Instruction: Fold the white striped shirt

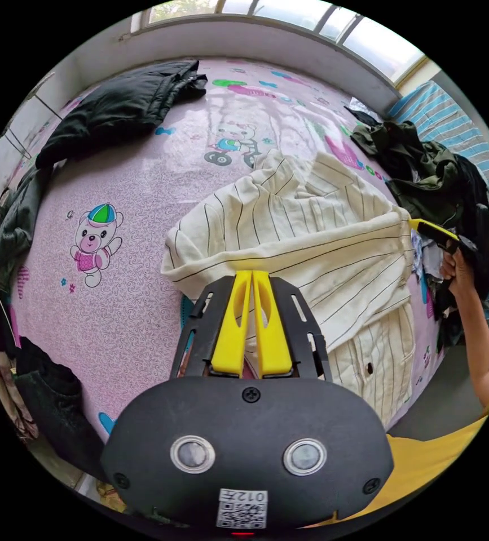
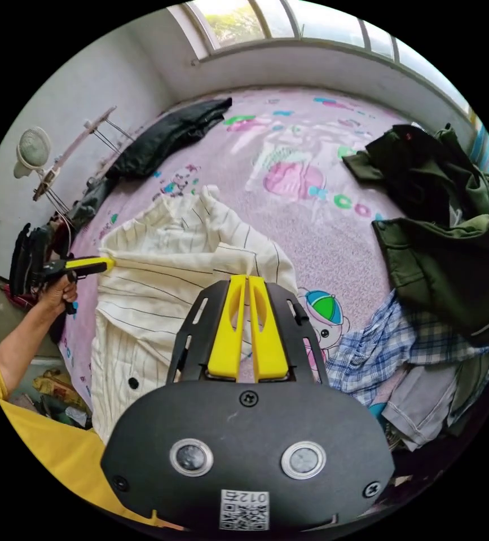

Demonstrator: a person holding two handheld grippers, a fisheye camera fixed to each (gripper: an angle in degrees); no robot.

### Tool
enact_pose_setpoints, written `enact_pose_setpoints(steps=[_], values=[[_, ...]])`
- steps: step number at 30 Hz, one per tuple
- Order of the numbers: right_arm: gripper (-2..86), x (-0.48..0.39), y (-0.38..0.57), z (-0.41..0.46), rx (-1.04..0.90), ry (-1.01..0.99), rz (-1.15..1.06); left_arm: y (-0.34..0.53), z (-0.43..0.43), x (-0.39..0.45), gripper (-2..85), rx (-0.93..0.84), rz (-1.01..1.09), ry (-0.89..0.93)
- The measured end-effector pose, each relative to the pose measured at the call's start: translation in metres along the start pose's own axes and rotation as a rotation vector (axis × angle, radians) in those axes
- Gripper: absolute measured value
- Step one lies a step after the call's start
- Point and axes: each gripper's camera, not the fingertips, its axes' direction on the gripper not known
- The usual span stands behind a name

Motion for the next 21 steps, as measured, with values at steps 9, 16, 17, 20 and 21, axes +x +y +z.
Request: enact_pose_setpoints(steps=[9, 16, 17, 20, 21], values=[[1.3, 0.018, 0.026, 0.008, 0.048, 0.037, 0.072, -0.006, -0.011, 0.025, 0.0, 0.018, 0.034, 0.005], [0.5, 0.002, 0.039, 0.020, 0.096, 0.030, -0.067, -0.006, -0.014, 0.032, -0.1, 0.036, 0.017, -0.089], [0.4, 0.007, 0.037, 0.031, 0.073, 0.043, -0.044, -0.010, -0.008, 0.033, -0.1, 0.027, 0.003, -0.097], [0.2, 0.021, 0.034, 0.057, -0.002, 0.058, -0.030, -0.021, 0.009, 0.040, -0.1, -0.012, 0.015, -0.130], [0.1, 0.024, 0.034, 0.061, -0.013, 0.054, -0.030, -0.026, 0.018, 0.045, -0.1, -0.046, 0.038, -0.147]])
